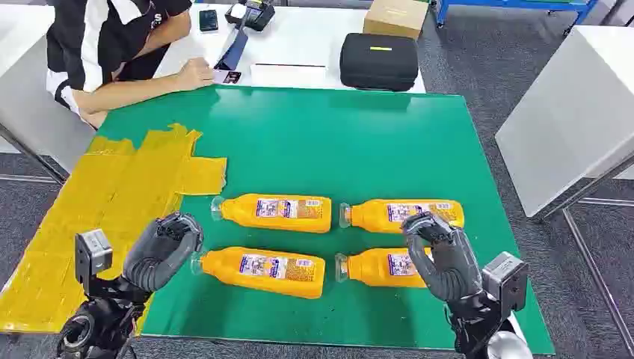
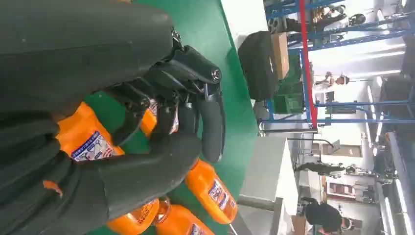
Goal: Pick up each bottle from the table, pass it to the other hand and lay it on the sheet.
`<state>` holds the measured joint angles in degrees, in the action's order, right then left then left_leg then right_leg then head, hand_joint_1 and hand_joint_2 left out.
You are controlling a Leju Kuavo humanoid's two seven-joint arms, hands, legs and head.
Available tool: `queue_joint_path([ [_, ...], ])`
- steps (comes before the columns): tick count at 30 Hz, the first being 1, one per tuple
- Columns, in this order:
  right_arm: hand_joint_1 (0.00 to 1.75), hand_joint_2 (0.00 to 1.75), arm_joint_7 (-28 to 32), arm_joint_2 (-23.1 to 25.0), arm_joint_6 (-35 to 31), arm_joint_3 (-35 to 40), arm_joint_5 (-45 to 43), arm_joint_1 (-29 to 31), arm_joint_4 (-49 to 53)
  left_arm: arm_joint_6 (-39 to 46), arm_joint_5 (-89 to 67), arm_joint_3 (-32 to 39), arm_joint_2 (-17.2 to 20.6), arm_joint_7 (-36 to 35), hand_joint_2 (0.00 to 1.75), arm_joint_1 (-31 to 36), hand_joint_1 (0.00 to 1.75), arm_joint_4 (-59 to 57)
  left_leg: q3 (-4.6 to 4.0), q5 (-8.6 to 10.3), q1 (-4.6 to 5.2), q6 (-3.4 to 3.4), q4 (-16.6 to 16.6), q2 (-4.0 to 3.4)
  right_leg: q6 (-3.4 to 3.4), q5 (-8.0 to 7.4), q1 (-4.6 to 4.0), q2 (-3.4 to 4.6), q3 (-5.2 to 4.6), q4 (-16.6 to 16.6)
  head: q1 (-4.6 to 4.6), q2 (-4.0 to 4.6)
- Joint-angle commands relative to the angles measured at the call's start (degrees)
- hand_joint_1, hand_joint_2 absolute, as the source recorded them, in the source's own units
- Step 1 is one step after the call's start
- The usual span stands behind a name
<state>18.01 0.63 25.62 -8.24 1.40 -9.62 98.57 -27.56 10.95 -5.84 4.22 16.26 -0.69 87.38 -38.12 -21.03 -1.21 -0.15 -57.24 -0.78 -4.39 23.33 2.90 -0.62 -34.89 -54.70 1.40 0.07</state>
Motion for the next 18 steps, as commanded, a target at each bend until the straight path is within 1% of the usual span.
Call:
queue_joint_path([
  [1,1.75,1.75,13.0,12.5,-24.5,13.4,1.6,8.7,-7.7,22.9,-11.3,-8.0,-14.3,12.2,1.75,3.5,1.75,-0.1,0.24,-0.11,-0.04,-0.03,0.0,-0.05,0.28,0.05,-0.06,0.11,0.21,0.0,0.00,0.00],
  [2,1.75,1.75,12.6,9.1,-33.0,21.9,-2.2,10.9,-9.6,29.5,-9.1,-14.2,-13.0,11.5,1.75,5.2,1.75,-0.5,0.37,-0.19,-0.05,-0.04,-0.1,-0.08,0.38,0.11,-0.09,0.17,0.32,0.0,0.00,0.00],
  [3,1.75,1.75,12.6,7.2,-36.0,24.9,-3.6,11.5,-9.9,32.0,-7.7,-16.1,-12.0,11.3,1.75,5.7,1.75,-0.2,0.26,-0.11,-0.05,-0.03,0.0,-0.17,0.30,0.00,-0.09,0.25,0.20,0.0,0.02,0.00],
  [4,1.75,1.75,12.8,5.9,-37.0,25.9,-4.9,11.4,-9.6,32.6,-6.8,-16.8,-11.0,11.2,1.75,5.8,1.75,0.3,0.08,-0.03,-0.05,-0.03,0.0,-0.11,0.21,-0.05,-0.08,0.18,0.08,0.0,0.00,0.00],
  [5,1.75,1.75,12.9,4.5,-37.7,26.6,-5.5,11.2,-9.2,33.0,-6.1,-16.7,-10.2,11.3,1.75,5.7,1.75,0.6,0.26,-0.15,-0.06,-0.06,-0.1,-0.19,0.35,0.02,-0.10,0.29,0.20,-0.1,0.02,0.00],
  [6,1.75,1.75,12.5,3.4,-39.5,26.8,-4.7,10.7,-8.5,33.1,-5.6,-16.1,-9.5,11.4,1.75,5.5,1.75,1.2,0.22,-0.04,-0.05,-0.06,0.0,-0.09,0.28,-0.04,-0.08,0.16,0.19,0.0,0.00,0.00],
  [7,1.75,1.75,12.6,3.1,-39.4,26.6,-4.8,10.5,-8.3,33.0,-5.4,-15.8,-9.3,11.5,1.75,5.5,1.75,1.3,0.24,0.02,-0.04,-0.07,0.0,-0.02,0.24,-0.04,-0.06,0.06,0.21,0.0,-0.02,0.00],
  [8,1.75,1.75,12.4,2.7,-39.9,26.5,-4.1,10.4,-7.9,32.6,-5.2,-15.4,-9.1,11.6,1.75,5.4,1.75,1.5,0.42,-0.07,-0.04,-0.10,0.0,-0.02,0.36,0.04,-0.06,0.08,0.36,0.0,-0.04,0.00],
  [9,1.75,1.75,11.7,2.5,-40.5,26.5,-3.0,10.4,-7.6,32.3,-5.3,-15.1,-9.0,11.6,1.75,5.4,1.71,1.6,0.32,-0.03,-0.04,-0.07,0.0,-0.04,0.30,0.00,-0.06,0.08,0.26,0.0,0.00,0.00],
  [10,1.75,1.75,11.6,2.5,-40.6,26.4,-2.9,10.6,-7.5,32.2,-5.3,-15.0,-8.9,11.6,1.75,5.4,1.71,1.5,0.27,-0.02,-0.05,-0.06,0.0,-0.05,0.29,-0.01,-0.07,0.09,0.22,0.0,0.00,0.00],
  [11,1.75,1.75,11.1,2.3,-40.9,26.6,-2.2,10.8,-7.7,32.2,-5.3,-14.9,-8.9,11.6,1.75,5.5,0.00,1.4,0.44,-0.11,-0.05,-0.07,0.0,-0.05,0.39,0.06,-0.08,0.12,0.37,0.0,0.00,0.00],
  [12,1.40,1.75,9.1,2.2,-43.3,27.3,2.2,12.1,-8.7,32.4,-5.6,-14.8,-9.1,11.4,1.75,5.6,0.00,1.2,0.38,-0.07,-0.05,-0.07,0.0,0.01,0.36,0.05,-0.08,0.06,0.33,0.0,0.00,0.00],
  [13,1.40,1.75,8.5,2.2,-44.0,27.5,3.5,12.6,-9.0,32.5,-5.7,-14.8,-9.2,11.3,1.75,5.6,0.00,1.0,0.48,-0.13,-0.04,-0.08,0.0,-0.02,0.43,0.08,-0.08,0.11,0.41,0.0,0.02,0.00],
  [14,0.00,1.75,6.7,1.9,-46.0,28.3,8.2,13.9,-10.4,32.9,-5.9,-14.6,-9.5,11.0,1.75,5.6,0.00,0.9,0.43,-0.10,-0.05,-0.08,0.0,-0.08,0.39,0.03,-0.09,0.16,0.34,0.0,0.00,0.00],
  [15,0.00,1.75,3.9,1.5,-46.7,29.0,12.6,15.3,-11.6,33.0,-6.0,-14.4,-9.8,11.0,1.75,5.6,0.00,0.9,0.38,-0.06,-0.04,-0.08,0.0,-0.08,0.33,0.00,-0.08,0.15,0.30,0.0,0.02,0.00],
  [16,0.00,1.75,3.7,1.8,-46.6,28.6,13.0,15.7,-11.9,33.0,-6.0,-14.4,-9.9,10.9,1.75,5.5,0.00,1.0,0.30,-0.02,-0.03,-0.07,0.0,-0.10,0.25,-0.04,-0.06,0.15,0.22,0.0,0.00,0.00],
  [17,0.00,1.75,1.2,1.6,-46.1,28.7,15.2,16.8,-13.0,33.1,-6.2,-14.4,-9.9,10.8,1.75,5.5,0.00,1.0,0.42,-0.09,-0.03,-0.09,0.0,-0.12,0.35,0.00,-0.07,0.20,0.33,0.0,0.00,0.00],
  [18,0.00,1.75,-0.2,1.5,-46.4,28.6,18.1,17.7,-13.6,33.2,-6.3,-14.4,-10.0,10.7,1.75,5.5,0.00,1.0,0.35,-0.04,-0.03,-0.08,0.0,-0.10,0.31,-0.03,-0.07,0.17,0.27,0.0,0.00,0.00],
])
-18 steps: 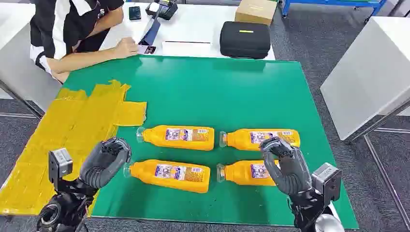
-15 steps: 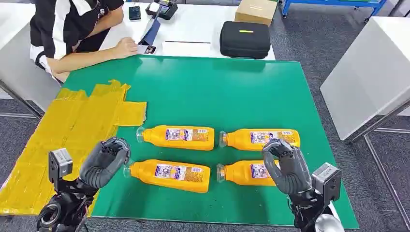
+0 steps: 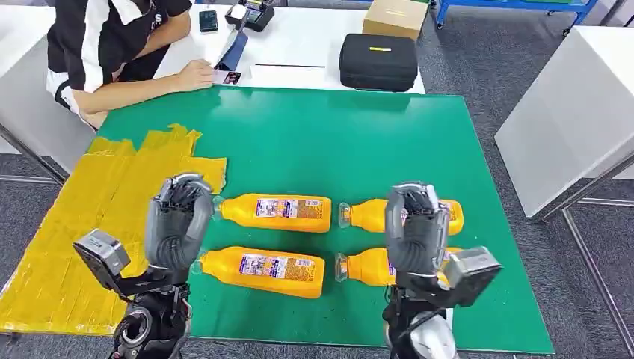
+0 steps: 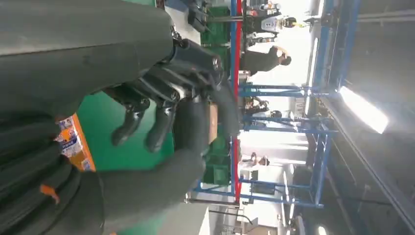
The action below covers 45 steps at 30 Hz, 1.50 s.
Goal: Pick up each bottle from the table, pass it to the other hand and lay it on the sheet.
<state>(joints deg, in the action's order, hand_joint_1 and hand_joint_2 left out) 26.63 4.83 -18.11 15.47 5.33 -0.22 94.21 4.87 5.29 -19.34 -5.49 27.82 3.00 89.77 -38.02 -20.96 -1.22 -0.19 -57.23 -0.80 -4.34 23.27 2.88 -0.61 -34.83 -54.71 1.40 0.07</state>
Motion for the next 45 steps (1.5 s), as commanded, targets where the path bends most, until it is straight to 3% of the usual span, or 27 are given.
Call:
queue_joint_path([
  [1,0.00,1.75,-9.0,-2.6,-2.5,4.6,15.1,8.7,-9.6,0.7,-0.6,-0.9,-0.3,-0.8,1.75,1.8,0.00,-1.4,0.19,-0.07,-0.03,-0.03,0.0,-0.06,0.21,0.01,-0.05,0.11,0.16,0.1,0.00,0.00],
  [2,0.00,1.75,-9.4,-2.7,-2.2,4.4,16.6,9.4,-10.2,0.8,-0.6,-0.9,-0.2,-0.8,1.75,1.9,0.00,-1.5,0.34,-0.14,-0.02,-0.06,0.0,-0.06,0.32,0.07,-0.05,0.14,0.30,0.0,0.00,0.00],
  [5,0.00,1.75,-15.8,-3.0,-4.2,3.5,32.6,14.0,-14.1,0.6,-0.9,-1.2,-0.6,-0.8,1.75,3.2,0.00,-3.1,0.33,-0.12,-0.03,-0.05,0.0,-0.06,0.33,0.05,-0.06,0.14,0.29,0.0,0.00,0.00],
  [8,0.00,1.75,-17.0,-2.2,-2.0,1.6,35.5,17.7,-17.4,0.2,-1.1,-1.5,-1.1,-0.7,1.75,4.2,0.00,-4.4,0.31,-0.09,-0.02,-0.09,0.0,-0.12,0.32,0.01,-0.05,0.19,0.26,0.0,0.00,0.00],
  [12,0.00,1.75,-24.2,-4.0,1.9,4.3,48.2,28.2,-31.4,-0.6,-1.1,-2.0,-1.4,-0.4,1.75,5.0,0.00,-5.1,0.31,-0.01,-0.01,-0.12,0.0,-0.08,0.32,-0.07,-0.04,0.15,0.26,0.0,0.00,0.00],
  [14,0.00,1.75,-23.6,-3.4,2.3,4.4,48.8,31.9,-37.4,-0.7,-1.1,-2.0,-1.5,-0.5,1.75,5.3,0.00,-5.4,0.42,-0.08,-0.01,-0.15,-0.1,-0.26,0.40,-0.08,-0.05,0.36,0.33,0.0,0.00,0.00],
  [21,0.00,1.75,-22.5,-0.9,13.2,9.9,49.8,44.0,-58.1,-1.9,0.5,-1.5,-1.5,-0.3,1.75,7.3,0.00,-7.7,0.27,0.11,-0.01,-0.07,0.0,-0.17,0.26,-0.20,-0.04,0.26,0.22,0.0,-0.02,0.00],
  [28,0.00,1.75,-18.4,2.6,20.8,13.0,48.1,50.1,-68.5,-2.1,1.0,-2.7,-1.7,-0.1,1.75,9.2,0.00,-8.2,0.12,0.19,0.00,-0.05,0.0,-0.09,0.16,-0.21,-0.02,0.15,0.13,-0.1,0.02,0.00],
  [45,0.00,1.75,-17.7,4.6,26.3,14.6,41.0,51.9,-73.6,-0.3,2.9,-5.2,-0.8,-0.3,1.75,10.8,0.00,-10.0,0.10,0.19,-0.01,-0.06,0.0,0.08,0.21,-0.16,-0.03,0.00,0.16,-0.1,0.00,0.00],
])
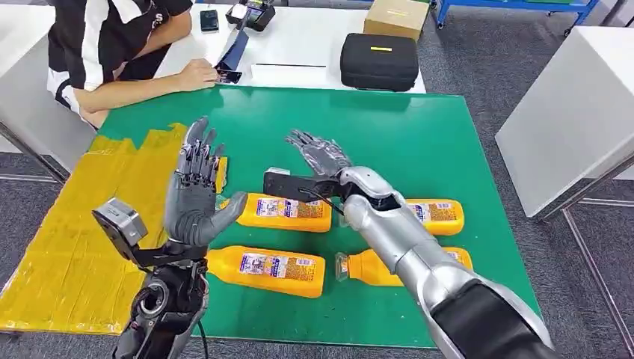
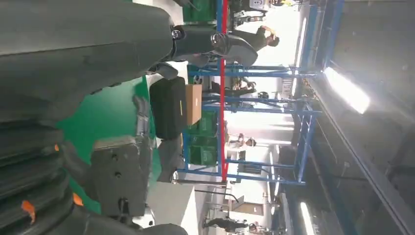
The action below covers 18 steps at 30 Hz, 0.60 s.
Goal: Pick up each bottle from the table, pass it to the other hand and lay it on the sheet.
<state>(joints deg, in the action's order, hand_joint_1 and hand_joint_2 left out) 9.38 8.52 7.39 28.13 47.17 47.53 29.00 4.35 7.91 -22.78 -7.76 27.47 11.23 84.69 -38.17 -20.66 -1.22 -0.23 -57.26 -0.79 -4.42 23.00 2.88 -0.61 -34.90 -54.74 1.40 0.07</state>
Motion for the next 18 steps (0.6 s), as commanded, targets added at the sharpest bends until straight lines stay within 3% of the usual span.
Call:
queue_joint_path([
  [1,0.00,1.75,-0.4,0.9,0.8,2.0,-0.8,4.1,-8.4,0.2,0.3,-1.7,1.5,0.1,1.75,2.6,0.00,-4.9,0.22,-0.10,-0.01,-0.02,0.0,0.06,0.28,0.11,-0.04,0.00,0.21,0.0,0.00,0.00],
  [18,0.00,1.75,-4.1,0.5,2.3,1.5,-3.7,2.7,-12.7,0.9,0.6,-2.5,0.7,0.8,1.75,3.2,0.00,-7.3,0.30,-0.13,-0.03,-0.02,0.0,0.15,0.33,0.15,-0.06,-0.06,0.31,0.0,0.00,0.00],
])
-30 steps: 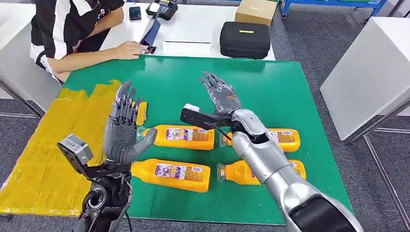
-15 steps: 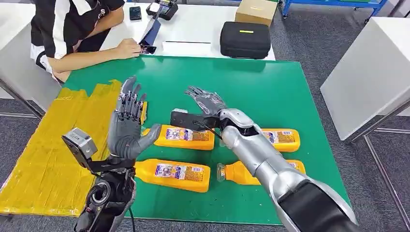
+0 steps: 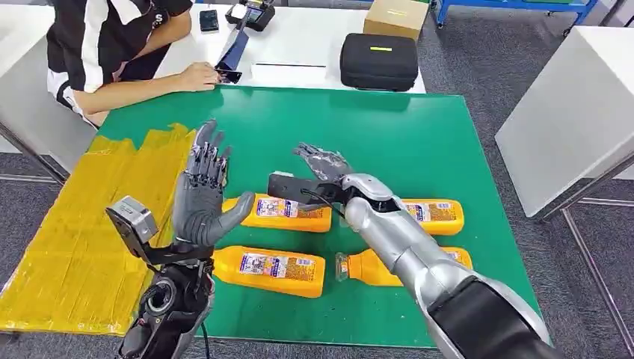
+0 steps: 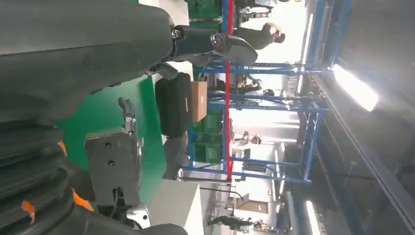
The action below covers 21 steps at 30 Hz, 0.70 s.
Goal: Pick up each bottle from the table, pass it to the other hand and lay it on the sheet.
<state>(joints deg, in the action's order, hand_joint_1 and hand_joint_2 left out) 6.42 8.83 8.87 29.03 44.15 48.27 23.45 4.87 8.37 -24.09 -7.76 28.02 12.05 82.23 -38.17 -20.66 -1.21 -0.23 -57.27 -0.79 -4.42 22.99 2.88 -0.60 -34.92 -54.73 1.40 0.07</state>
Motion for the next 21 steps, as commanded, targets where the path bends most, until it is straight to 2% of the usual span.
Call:
queue_joint_path([
  [1,0.00,1.75,-1.1,0.2,0.9,0.5,-0.8,1.9,-7.3,0.5,0.1,-1.2,0.7,0.4,1.75,2.3,0.00,-4.9,0.24,-0.09,-0.03,-0.02,0.0,0.14,0.28,0.12,-0.05,-0.08,0.26,0.0,0.00,0.00],
  [4,0.00,1.75,-1.1,0.5,1.3,0.5,-1.0,1.4,-7.6,0.6,0.2,-1.2,0.7,0.5,1.75,2.2,0.00,-5.0,0.41,-0.20,-0.03,-0.02,0.0,0.14,0.43,0.22,-0.07,-0.05,0.41,0.0,0.00,0.00],
  [11,0.00,1.75,0.7,0.6,2.2,0.7,-2.1,-0.1,-7.8,1.1,0.5,-2.1,1.3,0.8,1.75,1.6,0.00,-4.2,0.18,-0.07,-0.01,-0.02,0.0,0.09,0.22,0.08,-0.03,-0.04,0.18,0.0,0.00,0.00],
  [16,0.00,1.75,3.3,0.6,4.0,2.1,-2.0,-0.6,-8.0,1.4,0.8,-2.6,1.5,0.9,1.75,1.8,0.00,-4.7,0.36,-0.19,-0.04,-0.02,0.0,0.10,0.40,0.19,-0.07,-0.02,0.37,0.0,0.00,0.00],
  [21,0.00,1.75,4.2,0.8,4.9,2.8,-2.0,-0.8,-8.1,1.5,1.0,-2.9,1.5,0.9,1.75,1.8,0.00,-4.9,0.22,-0.10,-0.01,-0.02,0.0,0.08,0.28,0.11,-0.04,-0.02,0.23,0.0,0.00,0.00],
])
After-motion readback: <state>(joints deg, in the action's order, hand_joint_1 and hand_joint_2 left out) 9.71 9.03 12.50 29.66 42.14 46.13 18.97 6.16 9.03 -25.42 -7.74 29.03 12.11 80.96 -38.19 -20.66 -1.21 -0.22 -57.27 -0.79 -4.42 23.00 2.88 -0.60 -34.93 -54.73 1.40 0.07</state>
